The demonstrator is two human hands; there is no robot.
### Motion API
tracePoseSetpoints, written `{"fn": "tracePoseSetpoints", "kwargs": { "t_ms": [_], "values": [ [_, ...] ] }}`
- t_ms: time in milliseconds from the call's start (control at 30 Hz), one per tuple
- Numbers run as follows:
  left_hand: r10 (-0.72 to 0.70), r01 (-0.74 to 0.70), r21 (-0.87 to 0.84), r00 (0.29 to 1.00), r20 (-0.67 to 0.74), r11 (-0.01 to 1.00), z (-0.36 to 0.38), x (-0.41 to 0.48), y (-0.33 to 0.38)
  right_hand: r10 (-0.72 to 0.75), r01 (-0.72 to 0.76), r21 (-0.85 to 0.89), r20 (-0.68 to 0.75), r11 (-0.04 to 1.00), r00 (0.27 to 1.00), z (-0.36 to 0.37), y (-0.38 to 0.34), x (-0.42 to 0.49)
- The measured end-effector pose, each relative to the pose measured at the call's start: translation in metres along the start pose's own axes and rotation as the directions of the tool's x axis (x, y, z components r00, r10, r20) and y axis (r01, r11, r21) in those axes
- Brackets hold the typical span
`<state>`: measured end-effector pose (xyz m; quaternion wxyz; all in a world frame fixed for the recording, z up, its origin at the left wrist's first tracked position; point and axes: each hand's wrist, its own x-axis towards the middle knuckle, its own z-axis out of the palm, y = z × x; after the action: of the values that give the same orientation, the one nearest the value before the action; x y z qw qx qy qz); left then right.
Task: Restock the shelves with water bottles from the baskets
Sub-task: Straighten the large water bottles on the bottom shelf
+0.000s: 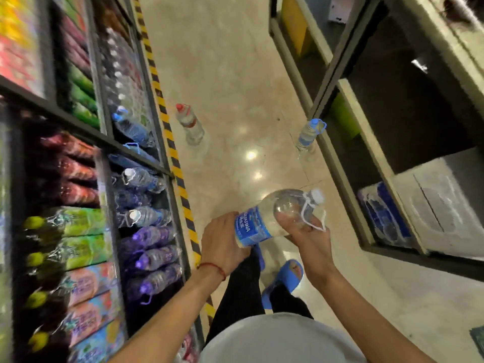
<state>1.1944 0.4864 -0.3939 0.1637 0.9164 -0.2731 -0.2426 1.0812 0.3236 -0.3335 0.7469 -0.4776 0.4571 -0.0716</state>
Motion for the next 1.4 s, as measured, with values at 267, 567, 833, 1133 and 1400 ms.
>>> {"fn": "tracePoseSetpoints", "kwargs": {
  "t_ms": [267, 567, 833, 1133, 1400],
  "values": [
    [-0.213, 0.19, -0.193, 0.971, -0.107, 0.963, -0.054, 0.01, -0.043, -0.008, 0.051, -0.214, 0.197, 0.976, 0.98, 0.09, -0.049, 0.039],
    [-0.374, 0.298, -0.358, 0.913, -0.164, 0.885, -0.102, 0.058, -0.082, -0.028, 0.152, -0.356, 0.331, 0.922, 0.943, 0.186, -0.095, 0.096],
    [-0.572, 0.427, -0.482, 0.794, -0.206, 0.765, -0.126, 0.094, -0.122, 0.039, 0.231, -0.436, 0.527, 0.87, 0.849, 0.269, -0.117, 0.144],
    [-0.822, 0.546, -0.645, 0.512, -0.249, 0.535, -0.153, 0.181, -0.127, 0.216, 0.395, -0.531, 0.76, 0.749, 0.613, 0.37, -0.164, 0.252],
    [-0.961, 0.533, -0.806, 0.227, -0.156, 0.257, -0.165, 0.225, -0.109, 0.421, 0.518, -0.574, 0.818, 0.634, 0.392, 0.437, -0.189, 0.296]
  ]
}}
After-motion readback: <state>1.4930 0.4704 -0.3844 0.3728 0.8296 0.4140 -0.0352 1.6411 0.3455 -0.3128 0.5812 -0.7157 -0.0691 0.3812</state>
